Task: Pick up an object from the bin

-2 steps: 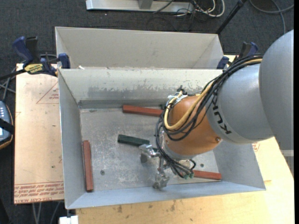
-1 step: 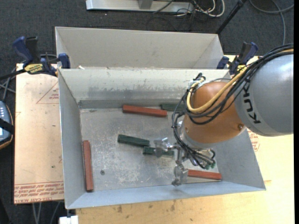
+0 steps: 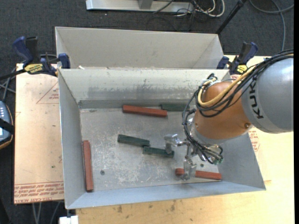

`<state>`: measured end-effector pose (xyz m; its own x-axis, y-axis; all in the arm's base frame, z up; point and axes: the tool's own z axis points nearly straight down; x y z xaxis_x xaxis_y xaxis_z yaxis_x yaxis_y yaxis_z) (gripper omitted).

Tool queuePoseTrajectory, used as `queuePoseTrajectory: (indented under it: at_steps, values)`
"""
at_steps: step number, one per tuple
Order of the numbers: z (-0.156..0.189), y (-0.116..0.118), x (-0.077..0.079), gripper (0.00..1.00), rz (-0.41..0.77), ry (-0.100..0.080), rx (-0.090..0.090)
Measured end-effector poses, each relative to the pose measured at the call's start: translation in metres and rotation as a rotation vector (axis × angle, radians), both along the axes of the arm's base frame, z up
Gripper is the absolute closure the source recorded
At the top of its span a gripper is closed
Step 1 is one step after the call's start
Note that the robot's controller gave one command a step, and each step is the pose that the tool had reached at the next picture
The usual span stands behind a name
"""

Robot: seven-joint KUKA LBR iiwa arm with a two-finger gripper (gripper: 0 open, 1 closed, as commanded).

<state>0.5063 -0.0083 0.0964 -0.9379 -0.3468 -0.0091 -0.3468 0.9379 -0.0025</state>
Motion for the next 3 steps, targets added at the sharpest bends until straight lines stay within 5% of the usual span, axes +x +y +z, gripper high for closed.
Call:
queuePoseTrajectory:
  at_steps: [1, 2, 3]
  values:
    - [-0.031, -0.011, 0.014, 0.0, -0.082, 0.009, 0.0]
    - [-0.026, 0.032, 0.017, 0.0, -0.093, 0.005, 0.0]
    - [-0.026, 0.027, 0.057, 1.0, -0.109, 0.008, 0.001]
